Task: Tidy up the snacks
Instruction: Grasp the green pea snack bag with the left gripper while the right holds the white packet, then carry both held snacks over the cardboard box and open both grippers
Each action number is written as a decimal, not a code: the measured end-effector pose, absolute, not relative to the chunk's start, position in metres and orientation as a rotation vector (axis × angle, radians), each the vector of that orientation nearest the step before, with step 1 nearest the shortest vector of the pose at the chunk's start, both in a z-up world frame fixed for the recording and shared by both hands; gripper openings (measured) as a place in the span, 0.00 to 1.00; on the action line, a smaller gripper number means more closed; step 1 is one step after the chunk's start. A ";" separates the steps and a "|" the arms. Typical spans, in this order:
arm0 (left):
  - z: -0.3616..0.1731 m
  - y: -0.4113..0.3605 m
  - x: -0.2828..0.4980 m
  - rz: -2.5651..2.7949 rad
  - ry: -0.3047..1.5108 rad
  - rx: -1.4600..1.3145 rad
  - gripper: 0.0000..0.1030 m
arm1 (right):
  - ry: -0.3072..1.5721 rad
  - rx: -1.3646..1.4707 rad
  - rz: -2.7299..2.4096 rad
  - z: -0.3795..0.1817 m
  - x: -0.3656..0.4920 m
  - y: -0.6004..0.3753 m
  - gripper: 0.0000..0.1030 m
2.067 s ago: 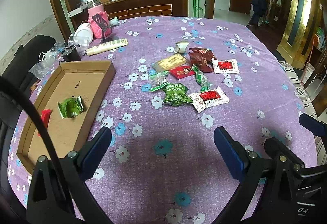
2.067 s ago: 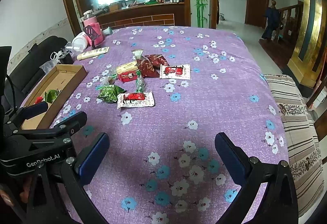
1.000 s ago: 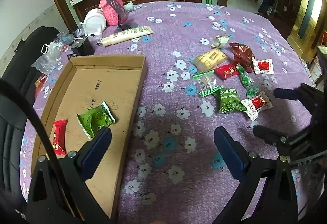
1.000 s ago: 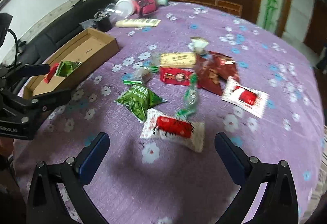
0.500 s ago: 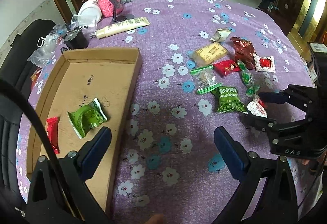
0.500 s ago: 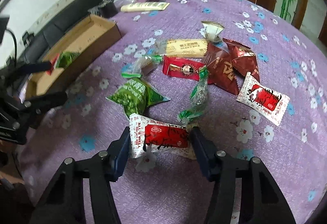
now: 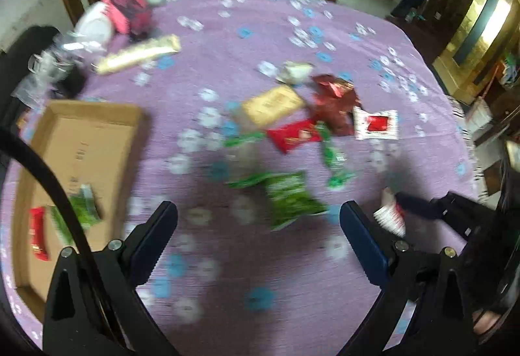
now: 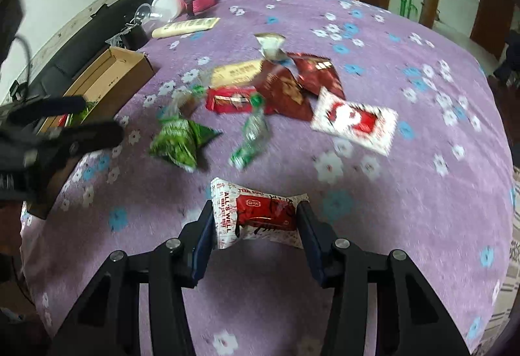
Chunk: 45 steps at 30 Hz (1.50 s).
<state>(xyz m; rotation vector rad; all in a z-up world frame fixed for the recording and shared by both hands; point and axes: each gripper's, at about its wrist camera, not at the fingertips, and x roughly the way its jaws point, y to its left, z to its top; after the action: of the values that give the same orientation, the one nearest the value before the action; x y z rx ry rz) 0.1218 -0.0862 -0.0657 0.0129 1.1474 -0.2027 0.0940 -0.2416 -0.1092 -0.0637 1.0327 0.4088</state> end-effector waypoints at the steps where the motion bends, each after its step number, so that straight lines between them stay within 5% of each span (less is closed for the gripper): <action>1: -0.068 -0.091 0.124 -0.210 1.165 -0.004 0.97 | 1.035 -0.060 0.405 -0.110 0.093 -0.245 0.48; 8: -0.092 -0.103 0.151 -0.213 1.314 -0.121 0.92 | 1.038 -0.019 0.397 -0.110 0.089 -0.258 0.48; 17: -0.111 -0.097 0.161 -0.205 1.428 -0.199 0.63 | 1.028 -0.003 0.393 -0.110 0.087 -0.265 0.48; 19: -0.111 -0.095 0.162 -0.203 1.431 -0.207 0.43 | 1.028 -0.003 0.389 -0.111 0.087 -0.265 0.49; 22: -0.112 -0.087 0.163 -0.221 1.451 -0.252 0.33 | 1.029 -0.002 0.384 -0.113 0.088 -0.264 0.50; 45: -0.081 -0.084 0.052 -0.190 1.121 0.056 0.31 | 1.014 -0.043 0.337 -0.110 0.045 -0.247 0.50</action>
<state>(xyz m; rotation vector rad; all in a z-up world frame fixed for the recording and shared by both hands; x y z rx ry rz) 0.0517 -0.0843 -0.0809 0.0560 1.1210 -0.1899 0.0450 -0.2473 -0.1104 -0.0428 1.0145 0.3373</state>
